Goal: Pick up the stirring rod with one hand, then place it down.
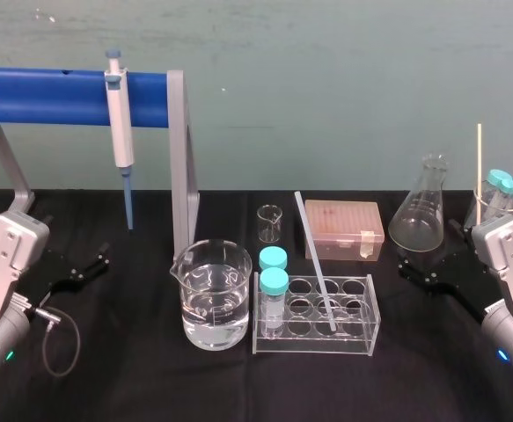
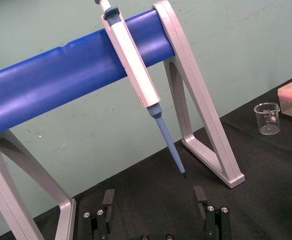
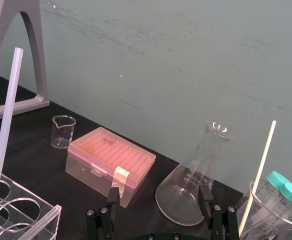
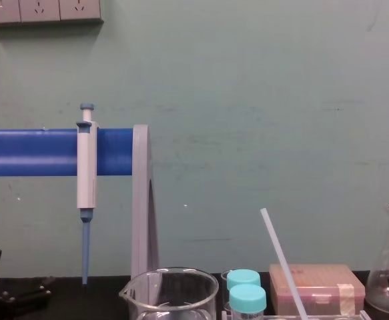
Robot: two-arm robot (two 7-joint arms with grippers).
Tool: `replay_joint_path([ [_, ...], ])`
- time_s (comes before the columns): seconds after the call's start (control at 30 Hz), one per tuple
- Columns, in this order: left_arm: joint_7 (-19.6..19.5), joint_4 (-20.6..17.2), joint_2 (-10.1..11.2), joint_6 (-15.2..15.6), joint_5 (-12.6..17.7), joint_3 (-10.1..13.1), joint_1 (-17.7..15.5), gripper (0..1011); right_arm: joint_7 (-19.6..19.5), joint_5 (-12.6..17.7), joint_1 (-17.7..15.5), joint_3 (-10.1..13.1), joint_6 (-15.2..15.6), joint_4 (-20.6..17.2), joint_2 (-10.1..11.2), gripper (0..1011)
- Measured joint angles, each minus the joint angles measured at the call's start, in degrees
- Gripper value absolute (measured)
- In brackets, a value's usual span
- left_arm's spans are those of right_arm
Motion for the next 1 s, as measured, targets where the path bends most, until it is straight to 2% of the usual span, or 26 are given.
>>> replay_joint_path([
  [1.0,0.00,0.00,0.00,0.00,0.00,0.00,0.00,1000,0.01,0.01,0.00,0.00,0.01,0.01,0.02,1003],
])
